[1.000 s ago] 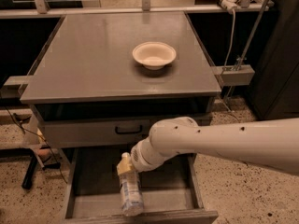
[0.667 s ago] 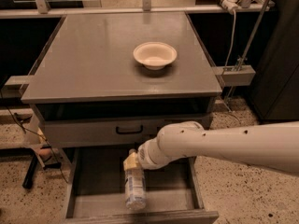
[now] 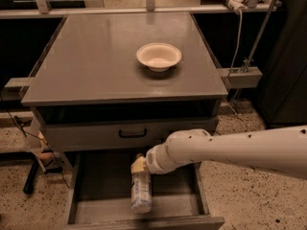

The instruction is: Place blue plastic bottle into middle drawer

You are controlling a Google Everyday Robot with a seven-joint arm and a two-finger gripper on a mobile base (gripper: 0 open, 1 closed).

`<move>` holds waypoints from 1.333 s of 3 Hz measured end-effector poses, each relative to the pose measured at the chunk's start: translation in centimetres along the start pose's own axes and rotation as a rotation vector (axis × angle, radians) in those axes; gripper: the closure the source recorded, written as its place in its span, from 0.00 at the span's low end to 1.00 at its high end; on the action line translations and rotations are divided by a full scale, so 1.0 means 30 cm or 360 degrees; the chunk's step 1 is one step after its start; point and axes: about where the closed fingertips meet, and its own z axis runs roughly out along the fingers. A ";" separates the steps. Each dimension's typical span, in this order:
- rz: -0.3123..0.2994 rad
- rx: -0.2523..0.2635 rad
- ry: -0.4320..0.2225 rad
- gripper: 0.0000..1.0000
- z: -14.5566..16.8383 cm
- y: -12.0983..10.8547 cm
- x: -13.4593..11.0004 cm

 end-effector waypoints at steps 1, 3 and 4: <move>0.0046 0.0010 0.0027 1.00 0.077 -0.017 0.050; 0.0199 0.0003 -0.0027 1.00 0.258 -0.075 0.063; 0.0208 -0.0011 -0.0092 1.00 0.305 -0.086 -0.006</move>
Offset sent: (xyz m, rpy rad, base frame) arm 0.0010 0.0192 -0.1034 0.0300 0.0664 -0.1624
